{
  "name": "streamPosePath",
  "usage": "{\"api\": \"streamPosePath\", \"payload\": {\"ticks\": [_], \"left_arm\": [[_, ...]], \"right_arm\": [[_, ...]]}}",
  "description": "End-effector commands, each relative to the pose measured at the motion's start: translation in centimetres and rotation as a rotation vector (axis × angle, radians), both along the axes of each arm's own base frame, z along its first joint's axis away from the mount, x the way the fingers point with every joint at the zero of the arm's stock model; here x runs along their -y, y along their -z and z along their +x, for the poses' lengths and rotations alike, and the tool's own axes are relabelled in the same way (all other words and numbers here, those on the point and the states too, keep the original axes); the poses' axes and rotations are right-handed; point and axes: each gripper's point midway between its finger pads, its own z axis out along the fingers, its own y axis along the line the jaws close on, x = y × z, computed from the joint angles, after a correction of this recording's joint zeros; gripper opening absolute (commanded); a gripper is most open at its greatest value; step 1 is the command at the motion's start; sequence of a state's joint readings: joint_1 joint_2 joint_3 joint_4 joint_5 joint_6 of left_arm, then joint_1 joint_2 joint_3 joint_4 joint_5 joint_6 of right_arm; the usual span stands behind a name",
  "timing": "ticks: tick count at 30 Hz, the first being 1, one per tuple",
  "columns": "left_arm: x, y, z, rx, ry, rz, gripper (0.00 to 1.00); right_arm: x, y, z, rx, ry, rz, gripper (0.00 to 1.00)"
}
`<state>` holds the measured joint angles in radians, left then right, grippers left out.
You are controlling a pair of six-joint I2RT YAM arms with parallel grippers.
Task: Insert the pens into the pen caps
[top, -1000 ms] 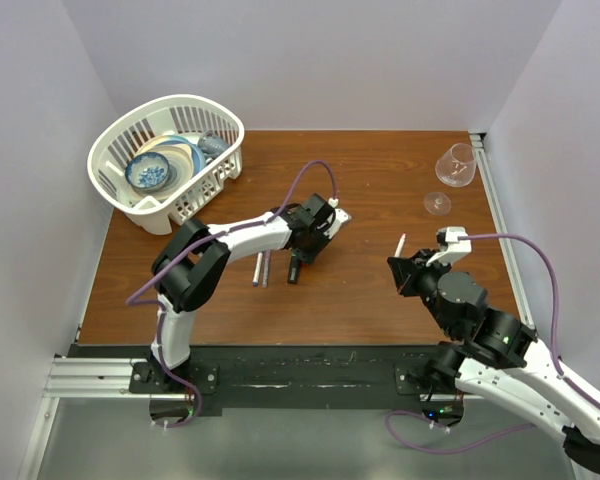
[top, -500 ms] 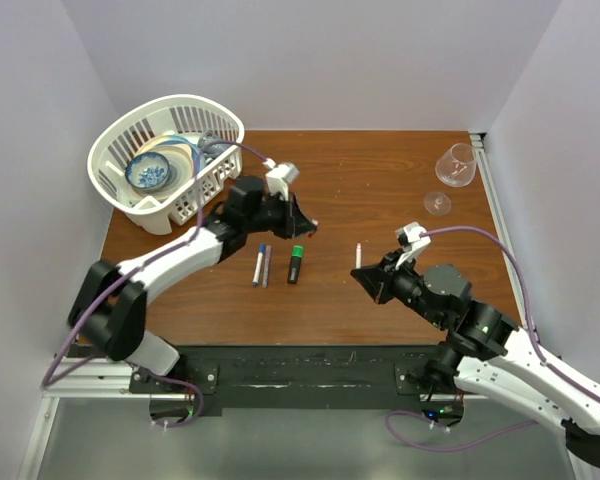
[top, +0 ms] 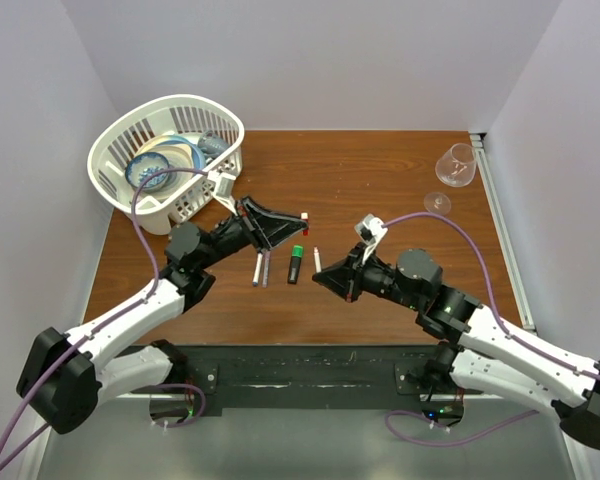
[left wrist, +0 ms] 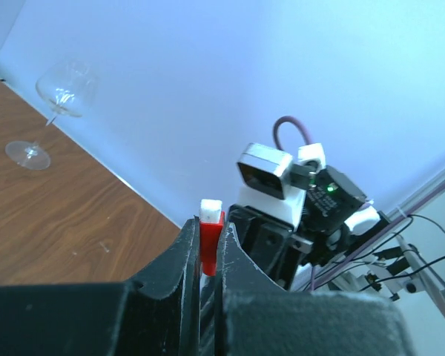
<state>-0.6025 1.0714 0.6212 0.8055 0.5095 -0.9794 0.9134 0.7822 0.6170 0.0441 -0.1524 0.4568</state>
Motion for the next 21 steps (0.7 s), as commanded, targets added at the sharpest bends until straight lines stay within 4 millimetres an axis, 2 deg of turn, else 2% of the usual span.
{"api": "streamPosePath", "payload": {"ticks": [1, 9, 21], "left_arm": [[-1.1, -3.0, -1.3, 0.065, 0.006, -0.109, 0.0], [-0.9, -2.2, -0.8, 0.048, -0.003, -0.097, 0.0], [-0.3, -0.8, 0.1, 0.03, -0.012, -0.047, 0.0]], "right_arm": [[-1.7, -3.2, 0.0, 0.036, -0.051, 0.116, 0.0], [-2.5, -4.4, 0.5, 0.038, -0.045, 0.154, 0.0], [-2.5, -4.2, 0.7, 0.023, -0.034, 0.163, 0.0]]}}
